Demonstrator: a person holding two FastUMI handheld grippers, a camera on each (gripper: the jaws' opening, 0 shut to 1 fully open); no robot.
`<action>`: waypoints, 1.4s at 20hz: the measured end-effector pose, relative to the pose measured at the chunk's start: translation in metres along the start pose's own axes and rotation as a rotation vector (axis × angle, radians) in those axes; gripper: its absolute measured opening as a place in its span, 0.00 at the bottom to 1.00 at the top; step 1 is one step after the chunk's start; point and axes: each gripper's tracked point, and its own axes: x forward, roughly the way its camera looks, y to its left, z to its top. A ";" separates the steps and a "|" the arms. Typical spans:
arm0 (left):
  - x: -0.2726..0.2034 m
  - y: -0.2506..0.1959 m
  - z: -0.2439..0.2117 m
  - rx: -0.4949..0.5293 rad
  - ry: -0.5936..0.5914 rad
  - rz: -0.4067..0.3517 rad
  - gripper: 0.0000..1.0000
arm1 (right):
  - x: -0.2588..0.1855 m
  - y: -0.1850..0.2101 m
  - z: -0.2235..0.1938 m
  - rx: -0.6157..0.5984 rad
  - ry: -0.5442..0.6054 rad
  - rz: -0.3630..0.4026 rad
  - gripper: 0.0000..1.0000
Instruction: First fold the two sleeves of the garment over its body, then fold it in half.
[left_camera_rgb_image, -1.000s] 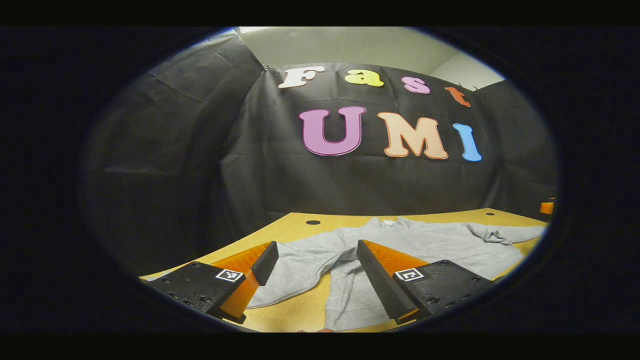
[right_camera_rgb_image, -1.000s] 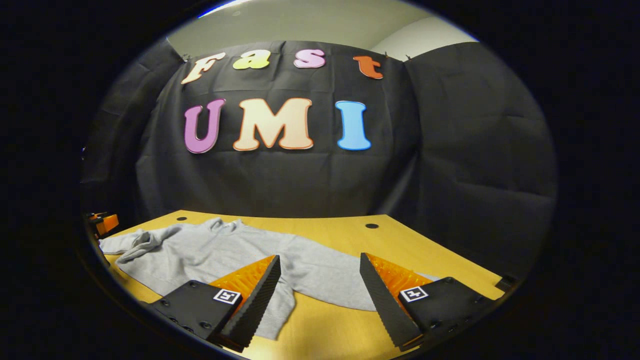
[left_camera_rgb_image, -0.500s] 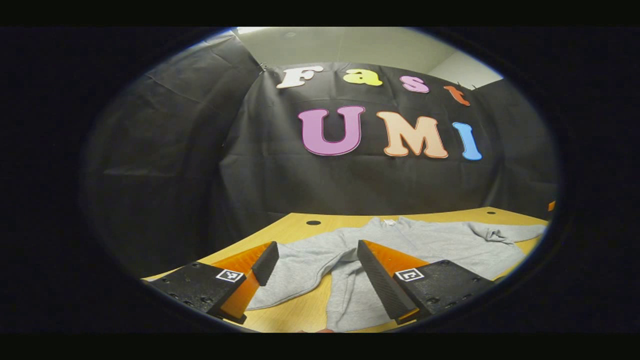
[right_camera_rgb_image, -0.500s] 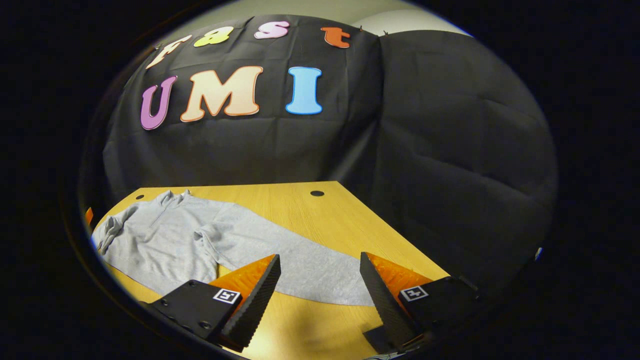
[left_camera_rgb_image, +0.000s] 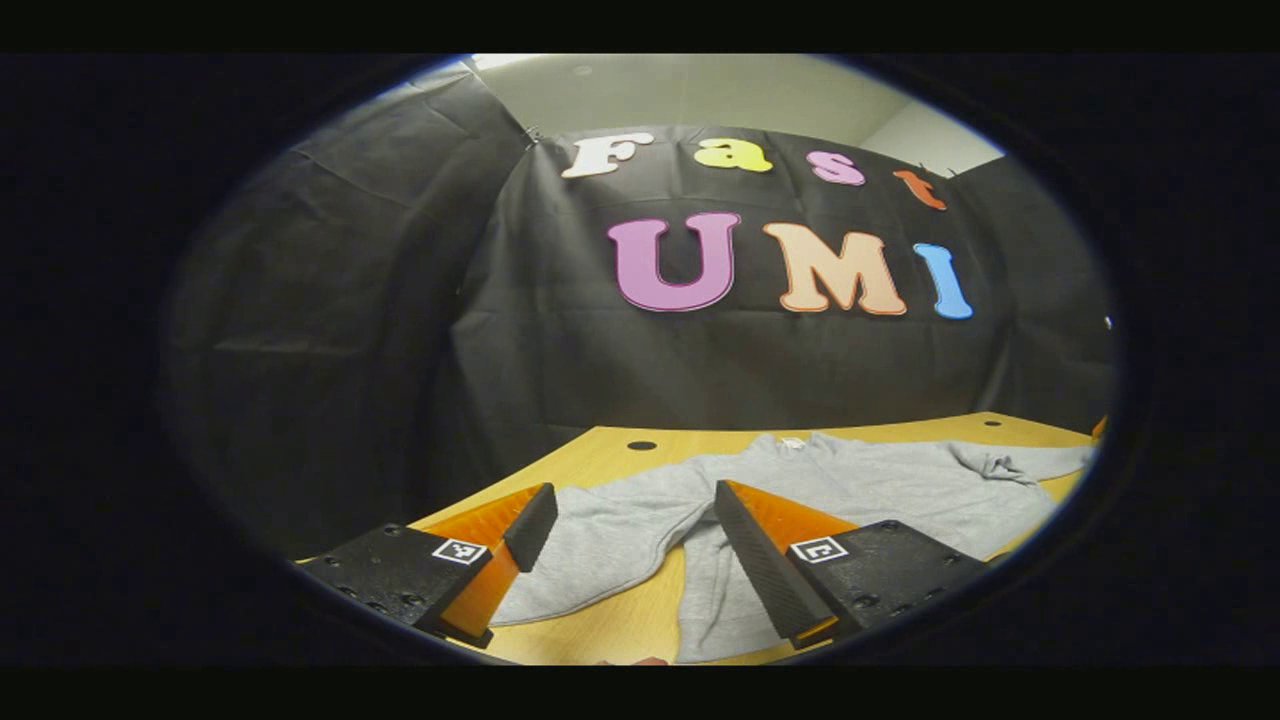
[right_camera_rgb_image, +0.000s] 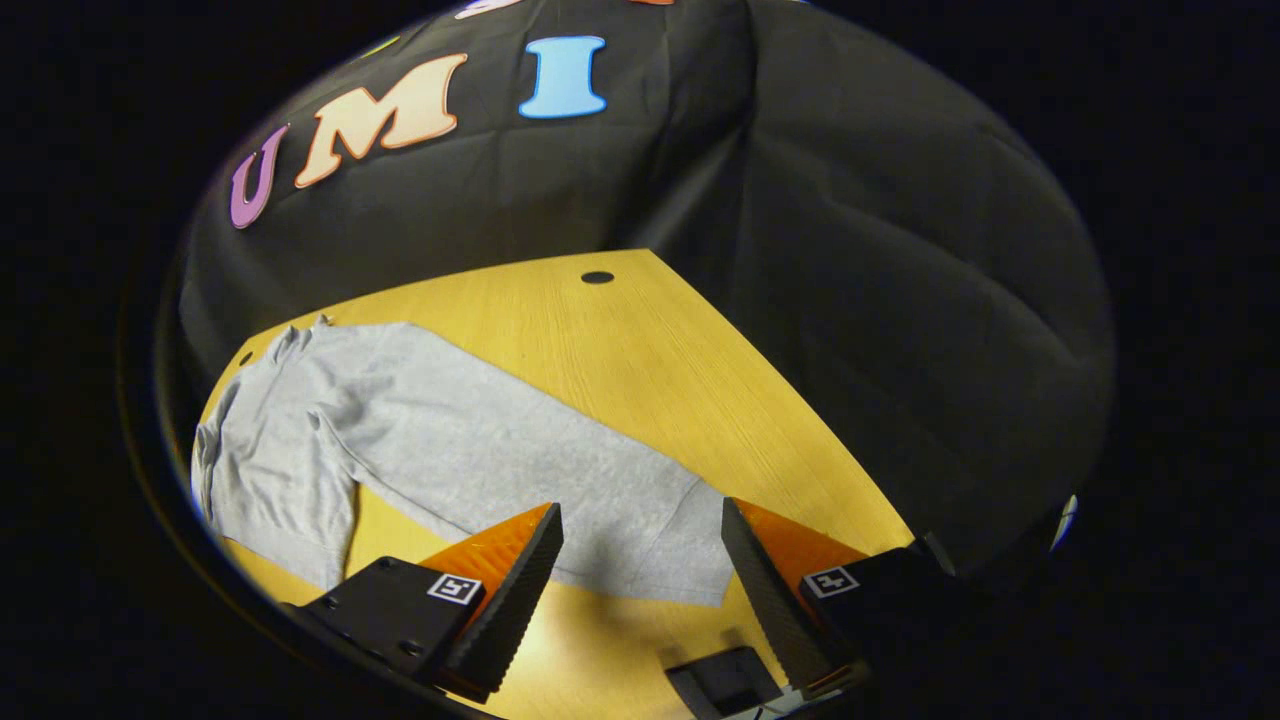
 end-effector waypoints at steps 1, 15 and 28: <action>-0.001 0.000 0.000 -0.002 0.001 0.000 0.93 | 0.005 -0.003 -0.002 -0.003 0.021 -0.008 1.00; 0.000 0.000 -0.003 0.000 0.010 -0.008 0.93 | 0.033 -0.008 -0.035 0.036 0.153 0.044 0.99; 0.001 0.001 -0.004 -0.010 0.026 -0.012 0.93 | 0.028 0.022 -0.035 0.026 0.167 0.083 0.09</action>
